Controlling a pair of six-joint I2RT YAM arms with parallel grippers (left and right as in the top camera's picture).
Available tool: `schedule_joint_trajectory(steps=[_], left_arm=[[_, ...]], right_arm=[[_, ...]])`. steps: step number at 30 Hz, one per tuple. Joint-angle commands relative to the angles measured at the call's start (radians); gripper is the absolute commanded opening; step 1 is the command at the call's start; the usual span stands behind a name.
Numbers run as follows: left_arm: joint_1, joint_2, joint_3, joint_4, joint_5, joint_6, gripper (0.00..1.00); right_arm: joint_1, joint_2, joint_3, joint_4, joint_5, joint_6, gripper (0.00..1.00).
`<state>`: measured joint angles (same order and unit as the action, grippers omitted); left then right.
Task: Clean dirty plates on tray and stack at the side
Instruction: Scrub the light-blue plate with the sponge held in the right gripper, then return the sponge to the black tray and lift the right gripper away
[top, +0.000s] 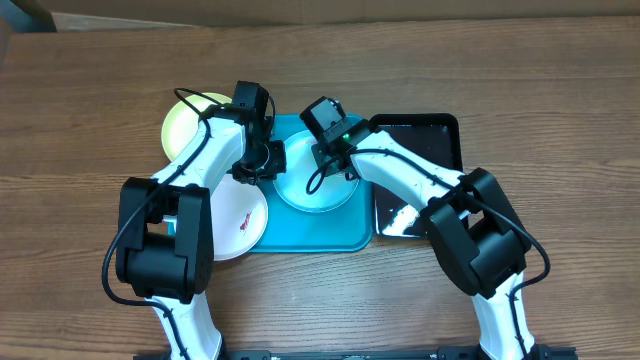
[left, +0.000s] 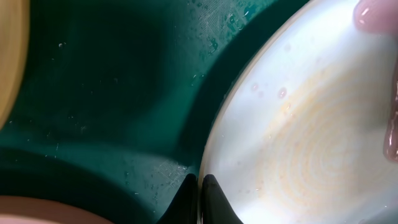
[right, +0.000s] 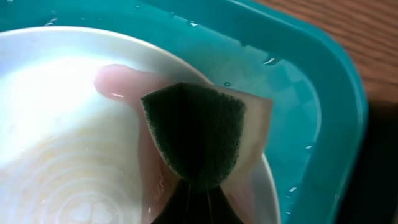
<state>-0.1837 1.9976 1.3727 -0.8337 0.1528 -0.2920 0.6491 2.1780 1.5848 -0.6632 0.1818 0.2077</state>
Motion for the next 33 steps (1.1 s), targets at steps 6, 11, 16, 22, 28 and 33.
schedule_joint_trajectory(steps=[6, 11, 16, 22, 28, 33], left_arm=[[-0.008, 0.016, -0.011, -0.002, 0.001, 0.000, 0.04], [-0.008, 0.016, -0.011, -0.002, 0.001, 0.000, 0.04], [-0.008, 0.016, -0.011, -0.003, 0.001, 0.000, 0.04], [-0.008, 0.016, -0.011, -0.003, 0.001, 0.000, 0.04], [-0.008, 0.016, -0.011, -0.001, 0.001, 0.000, 0.04], [-0.008, 0.016, -0.011, 0.004, 0.002, 0.000, 0.04]], right_arm=[[0.011, 0.063, -0.013, -0.023, -0.455, -0.020, 0.04], [0.001, 0.044, 0.011, -0.049, -0.596, -0.034, 0.04], [-0.040, -0.032, 0.088, -0.111, -0.621, -0.034, 0.04], [-0.144, -0.169, 0.194, -0.243, -0.621, -0.034, 0.04], [-0.285, -0.285, 0.198, -0.423, -0.557, -0.053, 0.04], [-0.389, -0.289, 0.170, -0.590, -0.367, -0.051, 0.04]])
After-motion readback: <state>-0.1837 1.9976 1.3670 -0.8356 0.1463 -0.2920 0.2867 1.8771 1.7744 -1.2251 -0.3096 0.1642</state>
